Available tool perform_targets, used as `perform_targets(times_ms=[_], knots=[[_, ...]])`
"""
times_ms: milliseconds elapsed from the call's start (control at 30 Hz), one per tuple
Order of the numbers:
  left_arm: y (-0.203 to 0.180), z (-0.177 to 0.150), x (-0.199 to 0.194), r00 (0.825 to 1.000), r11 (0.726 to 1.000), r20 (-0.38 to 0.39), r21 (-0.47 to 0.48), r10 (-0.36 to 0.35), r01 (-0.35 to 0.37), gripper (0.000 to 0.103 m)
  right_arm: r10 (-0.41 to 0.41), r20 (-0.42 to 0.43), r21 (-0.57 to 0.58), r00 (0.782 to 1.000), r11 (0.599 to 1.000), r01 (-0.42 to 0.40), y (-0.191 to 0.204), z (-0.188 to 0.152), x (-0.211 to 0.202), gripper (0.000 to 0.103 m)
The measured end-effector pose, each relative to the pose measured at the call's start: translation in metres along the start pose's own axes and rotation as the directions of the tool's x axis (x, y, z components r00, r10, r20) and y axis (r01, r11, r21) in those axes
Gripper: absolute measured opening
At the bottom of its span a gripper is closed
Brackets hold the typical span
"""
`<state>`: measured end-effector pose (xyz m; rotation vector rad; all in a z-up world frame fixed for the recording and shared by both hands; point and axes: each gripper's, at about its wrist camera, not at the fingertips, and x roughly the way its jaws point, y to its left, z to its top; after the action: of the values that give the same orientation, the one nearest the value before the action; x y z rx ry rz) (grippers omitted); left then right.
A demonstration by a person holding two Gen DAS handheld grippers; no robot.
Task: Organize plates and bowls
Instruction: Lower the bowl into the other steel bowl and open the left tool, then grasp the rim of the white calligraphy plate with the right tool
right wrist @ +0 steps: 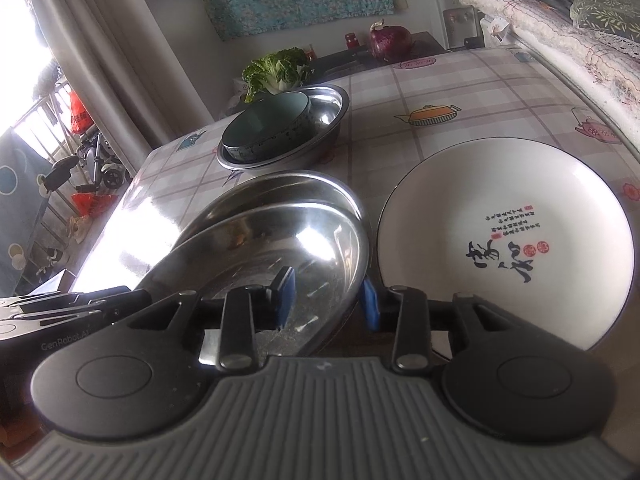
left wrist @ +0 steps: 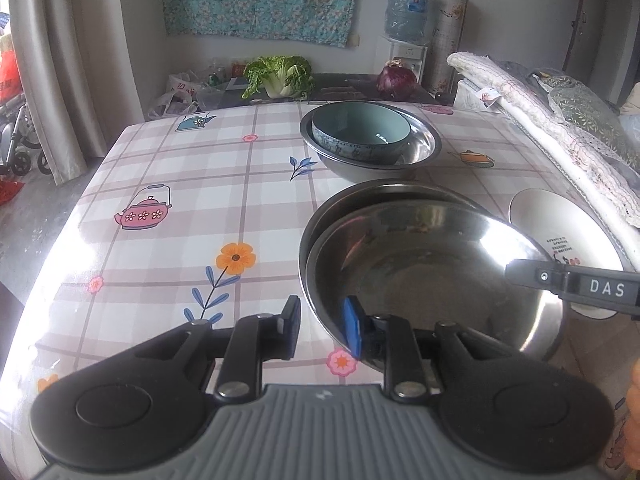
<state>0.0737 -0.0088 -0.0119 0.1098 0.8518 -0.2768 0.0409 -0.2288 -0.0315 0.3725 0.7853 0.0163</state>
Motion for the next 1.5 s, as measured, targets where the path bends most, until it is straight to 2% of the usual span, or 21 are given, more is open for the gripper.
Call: perform_targets(times_ms=[200, 333, 567, 800, 1033, 1200, 1300, 1367, 1500], knots=[[0.003, -0.002, -0.005, 1.0, 1.0, 0.008, -0.013, -0.003, 0.003, 0.024, -0.004, 0.002, -0.005, 1.0, 1.0, 0.004, 0.001, -0.001, 0.0, 0.039], [0.004, -0.004, -0.008, 1.0, 1.0, 0.01, -0.022, -0.019, 0.02, 0.027, -0.003, 0.01, -0.005, 1.0, 1.0, 0.004, 0.002, -0.002, -0.004, 0.04], [-0.002, -0.009, -0.018, 0.999, 0.999, 0.012, -0.033, -0.042, 0.042, 0.045, 0.011, 0.064, 0.014, 0.998, 1.0, -0.012, -0.003, -0.003, -0.024, 0.042], [-0.019, -0.019, -0.032, 0.996, 0.995, 0.021, -0.024, -0.092, 0.093, 0.052, 0.014, 0.126, 0.036, 0.992, 0.999, -0.018, -0.017, -0.007, -0.05, 0.042], [-0.051, -0.041, -0.037, 0.987, 0.987, 0.013, -0.019, -0.16, 0.16, 0.052, -0.04, 0.169, 0.04, 0.985, 0.999, 0.033, -0.05, -0.019, -0.079, 0.042], [-0.07, -0.054, -0.037, 0.987, 0.987, 0.011, 0.001, -0.159, 0.159, 0.052, -0.065, 0.185, 0.064, 0.981, 0.997, 0.054, -0.078, -0.026, -0.096, 0.042], [-0.074, -0.061, -0.036, 0.991, 0.991, 0.024, -0.007, -0.132, 0.133, 0.051, -0.039, 0.19, 0.066, 0.981, 0.997, 0.027, -0.084, -0.027, -0.098, 0.042], [-0.07, -0.063, -0.036, 0.994, 0.994, 0.032, -0.018, -0.106, 0.106, 0.05, -0.011, 0.188, 0.045, 0.982, 0.999, 0.003, -0.079, -0.025, -0.093, 0.038], [-0.059, -0.063, -0.038, 0.996, 0.996, 0.049, -0.047, -0.074, 0.077, 0.046, 0.054, 0.159, -0.024, 0.986, 0.998, -0.051, -0.053, -0.014, -0.073, 0.031]])
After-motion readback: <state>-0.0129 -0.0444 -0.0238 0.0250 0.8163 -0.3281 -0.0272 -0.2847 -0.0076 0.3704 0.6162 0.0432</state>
